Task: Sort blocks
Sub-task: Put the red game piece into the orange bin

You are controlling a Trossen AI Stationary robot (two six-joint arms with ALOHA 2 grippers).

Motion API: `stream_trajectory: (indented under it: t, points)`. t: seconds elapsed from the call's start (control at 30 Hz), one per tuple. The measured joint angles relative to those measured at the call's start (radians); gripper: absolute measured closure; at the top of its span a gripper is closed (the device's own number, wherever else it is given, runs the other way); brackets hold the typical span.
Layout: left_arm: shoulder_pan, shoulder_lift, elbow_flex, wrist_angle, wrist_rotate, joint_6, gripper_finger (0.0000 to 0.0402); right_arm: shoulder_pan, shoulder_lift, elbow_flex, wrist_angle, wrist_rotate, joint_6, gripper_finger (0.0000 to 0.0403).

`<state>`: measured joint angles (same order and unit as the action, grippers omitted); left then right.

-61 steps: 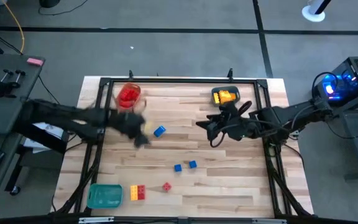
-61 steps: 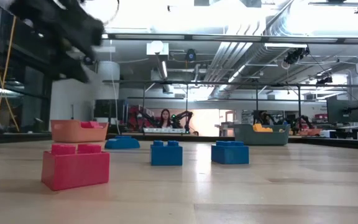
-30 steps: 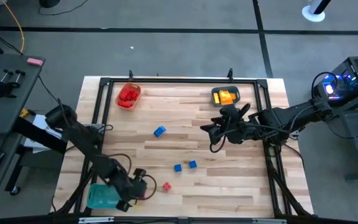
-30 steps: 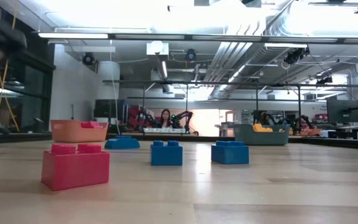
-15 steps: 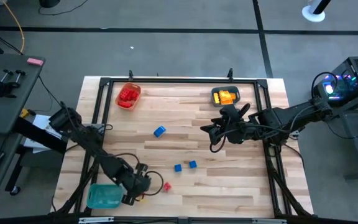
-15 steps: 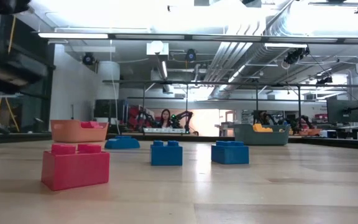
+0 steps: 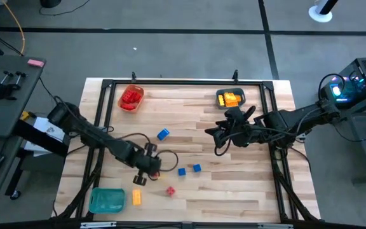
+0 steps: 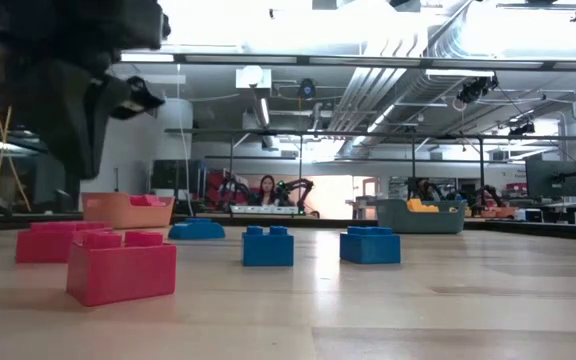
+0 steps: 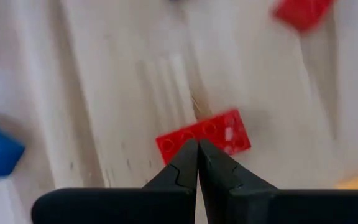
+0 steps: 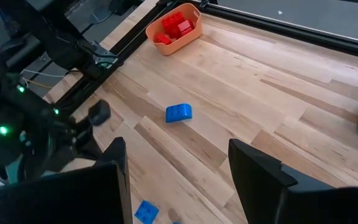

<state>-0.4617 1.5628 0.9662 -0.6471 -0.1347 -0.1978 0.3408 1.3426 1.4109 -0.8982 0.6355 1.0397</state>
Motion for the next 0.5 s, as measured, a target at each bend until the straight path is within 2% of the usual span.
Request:
stream_trajectory:
  t: [0.1, 0.27, 0.33, 0.5]
  points:
    - [-0.005, -0.047, -0.012, 0.014, -0.061, -0.221, 0.0401, 0.0, 0.0, 0.0, -0.004, 0.0, 0.0, 0.0242]
    - [-0.045, -0.061, -0.041, 0.031, -0.134, -0.865, 0.0401, 0.0, 0.0, 0.0, -0.021, 0.0, 0.0, 0.0242]
    - [-0.068, -0.05, -0.053, 0.07, -0.155, -1.063, 0.04, 0.0, 0.0, 0.0, -0.027, 0.0, 0.0, 0.0242]
    - [-0.111, 0.008, -0.055, 0.064, -0.188, -1.275, 0.0367, 0.0, 0.0, 0.0, -0.035, 0.001, 0.0, 0.0242]
